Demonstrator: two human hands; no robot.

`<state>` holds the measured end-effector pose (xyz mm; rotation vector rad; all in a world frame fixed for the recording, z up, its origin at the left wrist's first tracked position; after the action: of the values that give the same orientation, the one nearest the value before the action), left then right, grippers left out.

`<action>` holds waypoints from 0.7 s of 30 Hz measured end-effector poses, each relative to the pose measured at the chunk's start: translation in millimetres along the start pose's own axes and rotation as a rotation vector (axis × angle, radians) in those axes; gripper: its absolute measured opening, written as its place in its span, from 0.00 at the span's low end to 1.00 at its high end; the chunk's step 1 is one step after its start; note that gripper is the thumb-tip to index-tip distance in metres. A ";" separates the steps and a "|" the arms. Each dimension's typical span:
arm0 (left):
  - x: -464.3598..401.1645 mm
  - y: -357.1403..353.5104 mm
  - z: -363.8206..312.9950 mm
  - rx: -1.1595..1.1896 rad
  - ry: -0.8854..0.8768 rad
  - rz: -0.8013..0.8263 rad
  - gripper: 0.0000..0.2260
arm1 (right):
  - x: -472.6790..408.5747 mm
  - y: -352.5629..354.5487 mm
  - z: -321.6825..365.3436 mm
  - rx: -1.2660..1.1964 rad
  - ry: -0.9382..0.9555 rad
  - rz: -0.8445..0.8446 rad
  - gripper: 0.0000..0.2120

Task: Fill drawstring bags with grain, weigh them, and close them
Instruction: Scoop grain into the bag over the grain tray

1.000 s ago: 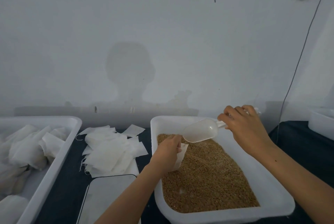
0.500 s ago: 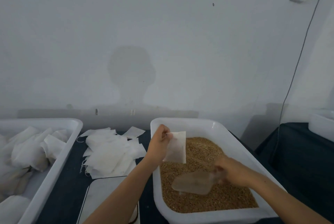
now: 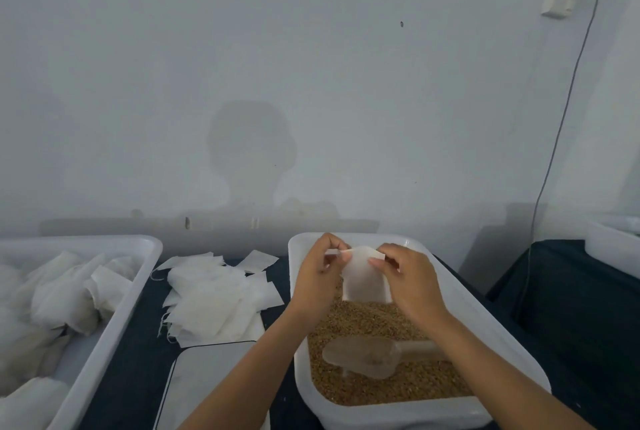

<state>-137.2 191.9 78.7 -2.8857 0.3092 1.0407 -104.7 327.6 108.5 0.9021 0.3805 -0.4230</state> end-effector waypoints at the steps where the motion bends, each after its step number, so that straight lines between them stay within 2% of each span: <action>1: 0.8 6.3 -3.2 0.001 -0.015 -0.022 0.03 | 0.9 4.2 8.9 0.030 0.050 -0.020 0.10; 2: 2.0 11.8 -5.0 0.021 -0.013 -0.035 0.02 | 0.8 6.8 14.8 0.012 0.065 -0.021 0.10; 5: 9.9 23.9 -2.9 0.100 0.077 -0.034 0.10 | -2.3 11.1 22.1 -0.160 -0.028 -0.026 0.11; 9: 19.6 46.2 -11.7 0.041 0.067 -0.036 0.05 | 2.6 -11.0 40.7 -0.378 -0.103 0.117 0.12; 13: 33.1 81.0 -23.4 -0.009 0.035 -0.078 0.06 | 11.8 -36.3 63.5 -0.523 -0.170 0.154 0.08; 16: 44.8 114.3 -27.5 -0.118 0.026 -0.142 0.03 | 18.8 -66.2 83.9 -0.512 -0.161 0.193 0.15; 18: 54.2 136.7 -25.0 -0.249 0.037 -0.185 0.02 | 25.6 -90.1 92.0 -0.511 -0.180 0.222 0.16; 21: 71.0 163.9 -16.9 -0.455 0.062 -0.234 0.13 | 39.8 -122.3 97.5 -0.474 -0.246 0.245 0.13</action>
<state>-107.1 17.5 48.6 -3.2409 -0.3008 1.0995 -118.7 173.5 62.6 0.4195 0.1305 -0.1995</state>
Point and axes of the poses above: each hand's wrist, its own x-axis away from the middle knuckle, its own y-axis out of the back of the hand, z = x × y, the point moved 9 cm from there along -x, towards the middle knuckle, and after that the axes turned 12 degrees about -y, right-handed, at the moved point
